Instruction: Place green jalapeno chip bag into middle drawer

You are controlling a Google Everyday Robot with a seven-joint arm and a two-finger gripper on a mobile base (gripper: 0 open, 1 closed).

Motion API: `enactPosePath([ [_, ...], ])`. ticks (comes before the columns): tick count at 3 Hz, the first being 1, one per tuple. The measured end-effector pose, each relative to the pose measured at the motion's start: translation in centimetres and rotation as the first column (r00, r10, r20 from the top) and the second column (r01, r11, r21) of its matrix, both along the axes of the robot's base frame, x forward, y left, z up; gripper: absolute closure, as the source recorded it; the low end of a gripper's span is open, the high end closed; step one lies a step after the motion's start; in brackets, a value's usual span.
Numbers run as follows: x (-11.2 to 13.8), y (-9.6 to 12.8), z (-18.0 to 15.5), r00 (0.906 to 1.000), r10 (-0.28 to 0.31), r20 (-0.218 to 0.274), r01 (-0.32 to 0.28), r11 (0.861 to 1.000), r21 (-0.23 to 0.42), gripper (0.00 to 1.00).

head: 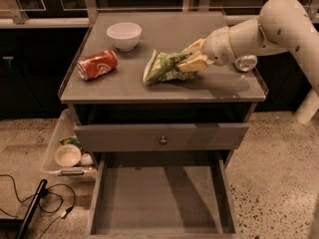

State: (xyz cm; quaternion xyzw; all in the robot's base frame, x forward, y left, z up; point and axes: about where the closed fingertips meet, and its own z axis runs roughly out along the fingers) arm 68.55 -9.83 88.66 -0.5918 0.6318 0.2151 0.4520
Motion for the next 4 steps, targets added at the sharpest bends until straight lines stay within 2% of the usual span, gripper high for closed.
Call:
enactPosePath([
  [1,-4.4,-1.7,2.4,0.9961,0.031,0.083,-0.032,0.999,0.021,1.00],
  [2,-8.6,-3.9,3.1,0.9908,0.041,0.129,-0.042,0.999,0.006,1.00],
  [3,-14.5,-6.5,1.1,0.9942,0.040,0.099,-0.037,0.999,-0.031,1.00],
  [4,-14.5,-6.5,1.0,0.9942,0.040,0.099,-0.037,0.999,-0.031,1.00],
])
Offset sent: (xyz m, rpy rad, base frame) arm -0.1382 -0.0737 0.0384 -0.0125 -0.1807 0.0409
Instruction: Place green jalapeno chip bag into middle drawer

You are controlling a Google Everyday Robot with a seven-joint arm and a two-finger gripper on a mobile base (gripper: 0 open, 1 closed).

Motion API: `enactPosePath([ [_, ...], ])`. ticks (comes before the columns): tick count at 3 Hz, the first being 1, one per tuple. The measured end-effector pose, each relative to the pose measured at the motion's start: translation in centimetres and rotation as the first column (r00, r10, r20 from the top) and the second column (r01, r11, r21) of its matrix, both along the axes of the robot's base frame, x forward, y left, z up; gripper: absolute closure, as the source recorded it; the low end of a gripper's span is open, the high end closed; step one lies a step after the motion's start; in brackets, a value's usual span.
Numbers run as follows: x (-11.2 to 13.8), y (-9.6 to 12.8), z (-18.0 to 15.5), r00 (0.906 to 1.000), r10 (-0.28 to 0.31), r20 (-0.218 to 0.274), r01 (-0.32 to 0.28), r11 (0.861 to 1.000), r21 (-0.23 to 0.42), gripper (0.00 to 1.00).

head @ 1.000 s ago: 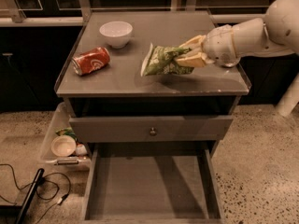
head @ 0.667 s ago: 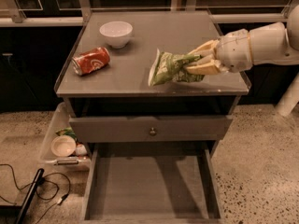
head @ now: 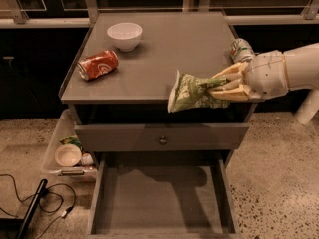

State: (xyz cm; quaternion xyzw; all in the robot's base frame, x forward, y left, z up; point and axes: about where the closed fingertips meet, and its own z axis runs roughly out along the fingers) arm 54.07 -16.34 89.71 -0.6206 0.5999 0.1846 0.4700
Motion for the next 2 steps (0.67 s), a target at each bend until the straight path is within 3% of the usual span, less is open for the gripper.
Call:
enactPosePath([
  [1,-0.9,0.3,-2.2,0.9990,0.009,-0.043,-0.010,1.000,-0.014,1.00],
  [2,-4.7,-0.2,-9.9,0.9840,-0.017,-0.178,0.008,0.998,-0.056,1.00],
])
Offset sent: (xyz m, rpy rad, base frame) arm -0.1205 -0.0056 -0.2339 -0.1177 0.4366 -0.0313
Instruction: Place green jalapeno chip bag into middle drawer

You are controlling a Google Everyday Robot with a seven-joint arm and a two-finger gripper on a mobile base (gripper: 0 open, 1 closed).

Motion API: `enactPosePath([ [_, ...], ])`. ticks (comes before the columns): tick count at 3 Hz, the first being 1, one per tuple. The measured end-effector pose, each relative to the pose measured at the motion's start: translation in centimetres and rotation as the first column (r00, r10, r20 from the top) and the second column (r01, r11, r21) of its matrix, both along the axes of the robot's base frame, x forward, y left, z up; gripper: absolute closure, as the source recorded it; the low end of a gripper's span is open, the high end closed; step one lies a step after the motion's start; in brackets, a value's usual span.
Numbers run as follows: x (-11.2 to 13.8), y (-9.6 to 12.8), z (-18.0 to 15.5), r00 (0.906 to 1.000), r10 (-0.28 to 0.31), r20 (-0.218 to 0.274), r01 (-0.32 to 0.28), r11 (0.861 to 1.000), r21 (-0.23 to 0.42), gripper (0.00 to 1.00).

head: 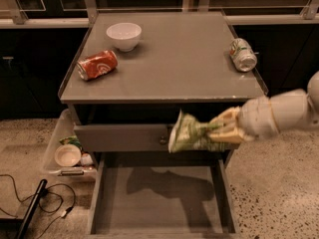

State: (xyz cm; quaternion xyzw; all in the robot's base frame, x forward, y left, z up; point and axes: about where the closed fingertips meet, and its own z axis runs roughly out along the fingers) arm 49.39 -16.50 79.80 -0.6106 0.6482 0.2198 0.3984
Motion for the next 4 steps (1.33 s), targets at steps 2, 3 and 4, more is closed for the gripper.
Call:
enactPosePath([
  [2,-4.1,-0.4,-12.2,0.9962,0.000,-0.087,-0.005,0.998,-0.057,1.00],
  [3,-4.1,-0.4,-12.2,0.9962,0.000,-0.087,-0.005,0.998,-0.057,1.00],
  [4,-3.9,0.5,-15.7,0.9920,0.004,-0.126,-0.014,0.997,-0.076,1.00],
])
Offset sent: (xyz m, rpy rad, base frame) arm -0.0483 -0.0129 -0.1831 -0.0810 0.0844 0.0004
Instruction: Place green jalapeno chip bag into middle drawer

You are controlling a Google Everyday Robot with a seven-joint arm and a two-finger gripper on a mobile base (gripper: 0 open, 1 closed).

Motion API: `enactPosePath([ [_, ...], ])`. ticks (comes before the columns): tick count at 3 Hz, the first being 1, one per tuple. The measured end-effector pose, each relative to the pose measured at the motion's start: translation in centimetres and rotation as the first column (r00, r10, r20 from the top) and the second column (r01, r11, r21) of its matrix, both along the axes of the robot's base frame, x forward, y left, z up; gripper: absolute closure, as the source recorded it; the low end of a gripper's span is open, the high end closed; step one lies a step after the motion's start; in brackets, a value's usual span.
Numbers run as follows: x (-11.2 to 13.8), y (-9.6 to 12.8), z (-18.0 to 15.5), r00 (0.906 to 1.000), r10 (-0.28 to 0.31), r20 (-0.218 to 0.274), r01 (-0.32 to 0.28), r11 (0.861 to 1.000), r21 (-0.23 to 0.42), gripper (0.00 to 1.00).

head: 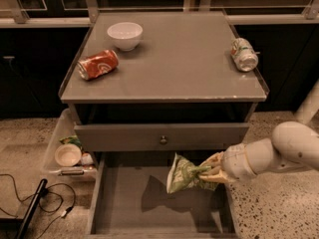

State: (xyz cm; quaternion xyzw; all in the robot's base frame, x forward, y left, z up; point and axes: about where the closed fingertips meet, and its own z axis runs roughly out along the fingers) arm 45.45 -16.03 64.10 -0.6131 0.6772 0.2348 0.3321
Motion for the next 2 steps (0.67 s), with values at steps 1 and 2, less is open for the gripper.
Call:
enactPosePath([
  [1,0.9,1.1,-7.1,0.9975,0.000,-0.070,-0.002,1.000,-0.023,1.00],
  [2,2.1,2.3,-13.3,0.9970,0.002,-0.078,-0.005,1.000,-0.030,1.00],
])
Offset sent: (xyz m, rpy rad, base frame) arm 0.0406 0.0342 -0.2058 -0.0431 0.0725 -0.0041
